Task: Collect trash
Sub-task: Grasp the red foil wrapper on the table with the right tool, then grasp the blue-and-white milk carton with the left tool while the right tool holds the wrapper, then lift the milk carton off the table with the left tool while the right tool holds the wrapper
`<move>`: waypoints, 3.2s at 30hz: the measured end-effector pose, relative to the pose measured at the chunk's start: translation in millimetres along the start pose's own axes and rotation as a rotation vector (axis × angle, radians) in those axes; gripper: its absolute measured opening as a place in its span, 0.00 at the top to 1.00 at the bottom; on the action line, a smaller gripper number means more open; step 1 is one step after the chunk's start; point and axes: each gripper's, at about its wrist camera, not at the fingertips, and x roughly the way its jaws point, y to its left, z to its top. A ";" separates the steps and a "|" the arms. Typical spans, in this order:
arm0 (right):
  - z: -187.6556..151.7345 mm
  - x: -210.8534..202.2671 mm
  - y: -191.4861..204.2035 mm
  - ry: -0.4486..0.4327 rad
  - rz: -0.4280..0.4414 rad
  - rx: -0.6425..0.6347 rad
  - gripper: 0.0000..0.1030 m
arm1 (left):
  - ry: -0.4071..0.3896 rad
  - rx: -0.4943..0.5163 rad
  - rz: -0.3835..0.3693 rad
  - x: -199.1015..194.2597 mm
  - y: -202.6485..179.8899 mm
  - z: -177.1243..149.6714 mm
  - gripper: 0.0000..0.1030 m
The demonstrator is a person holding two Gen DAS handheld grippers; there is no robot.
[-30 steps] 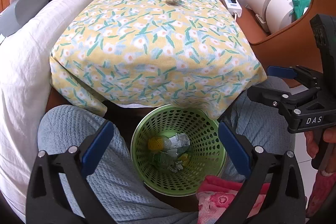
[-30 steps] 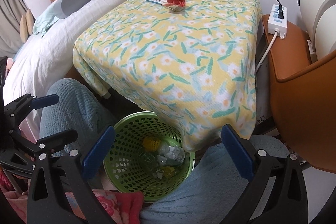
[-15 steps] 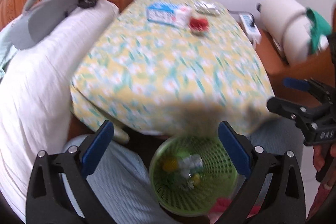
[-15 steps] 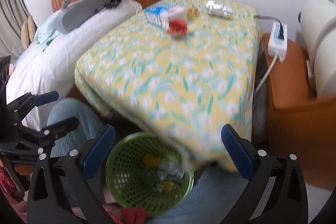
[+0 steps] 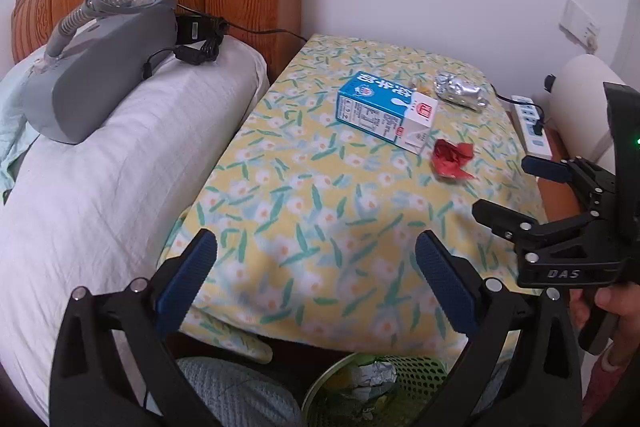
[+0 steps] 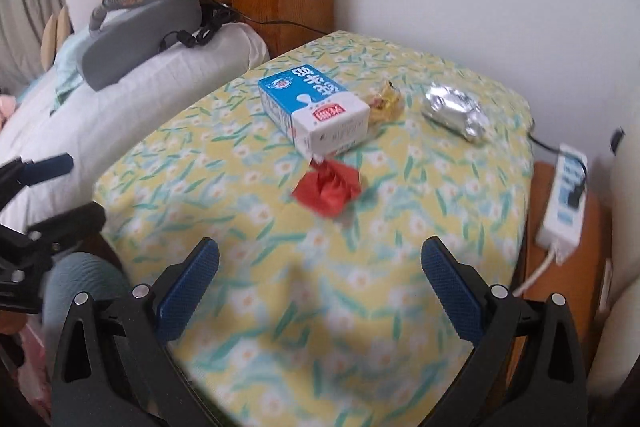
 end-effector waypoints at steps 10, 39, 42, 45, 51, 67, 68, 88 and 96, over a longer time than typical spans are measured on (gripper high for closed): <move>19.2 52.6 -14.3 0.036 0.065 -0.056 0.17 | 0.032 -0.067 0.020 29.1 7.1 18.3 0.08; 6.3 21.4 -56.7 -0.036 0.080 0.203 0.67 | 0.218 -0.297 0.045 94.4 -56.2 116.9 0.08; 0.5 17.6 -62.8 -0.047 0.100 0.222 0.67 | 0.264 -0.348 0.088 116.1 -60.9 131.2 0.08; -2.3 15.7 -64.7 -0.053 0.111 0.225 0.67 | 0.298 -0.411 0.138 135.2 -65.2 143.4 0.08; -3.1 11.9 -67.6 -0.070 0.135 0.223 0.67 | 0.368 -0.520 0.232 163.6 -66.7 147.0 0.07; -9.8 16.1 -77.1 -0.051 0.126 0.267 0.68 | 0.429 -0.528 0.188 191.2 -69.3 145.3 0.24; -10.2 15.7 -77.2 -0.050 0.125 0.269 0.68 | 0.424 -0.519 0.184 188.1 -69.0 143.5 0.24; -29.9 -40.6 -36.0 -0.064 0.090 0.242 0.68 | 0.162 -0.188 0.050 25.6 -29.2 60.2 0.25; -46.5 -45.1 -17.9 -0.033 0.074 0.240 0.68 | 0.207 -0.121 0.025 41.6 -33.0 27.7 0.25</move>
